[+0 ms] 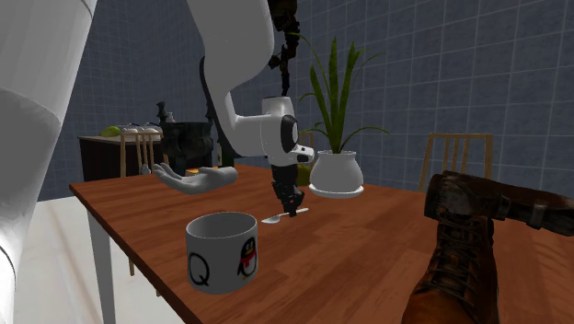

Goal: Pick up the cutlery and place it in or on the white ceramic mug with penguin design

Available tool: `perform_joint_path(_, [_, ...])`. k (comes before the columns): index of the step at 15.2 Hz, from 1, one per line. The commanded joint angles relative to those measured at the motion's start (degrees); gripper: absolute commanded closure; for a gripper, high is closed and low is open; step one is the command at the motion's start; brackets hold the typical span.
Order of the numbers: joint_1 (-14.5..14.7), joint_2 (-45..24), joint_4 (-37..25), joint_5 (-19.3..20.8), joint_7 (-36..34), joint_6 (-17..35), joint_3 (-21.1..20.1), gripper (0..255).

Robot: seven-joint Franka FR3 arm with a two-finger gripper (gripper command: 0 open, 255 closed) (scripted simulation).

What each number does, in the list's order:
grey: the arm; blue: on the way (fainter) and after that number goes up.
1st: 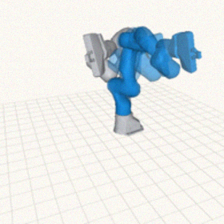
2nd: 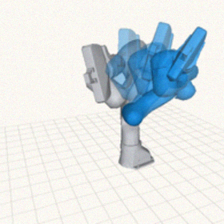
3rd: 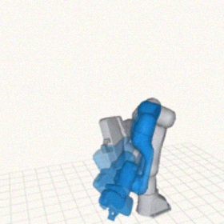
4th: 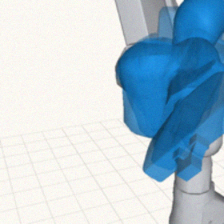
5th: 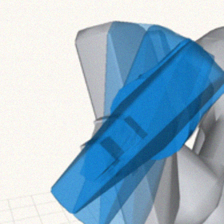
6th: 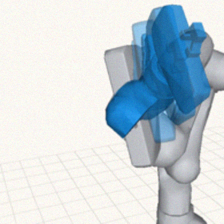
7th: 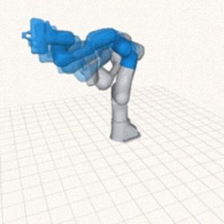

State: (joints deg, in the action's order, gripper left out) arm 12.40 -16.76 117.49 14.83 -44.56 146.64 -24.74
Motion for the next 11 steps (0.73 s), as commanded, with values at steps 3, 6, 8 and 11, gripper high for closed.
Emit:
perform_joint_path(3, [0.00, 0.00, 0.00, 0.00, 0.00, 0.00, 0.00, 255])
perform_joint_path(6, [0.00, 0.00, 0.00, 0.00, 0.00, 0.00, 0.00, 255])
perform_joint_path(8, [-0.16, 0.50, -0.17, -0.45, 0.33, -0.62, -0.22, 255])
perform_joint_path(11, [-0.61, 1.93, -0.79, -1.75, 1.28, -2.51, -0.82, 255])
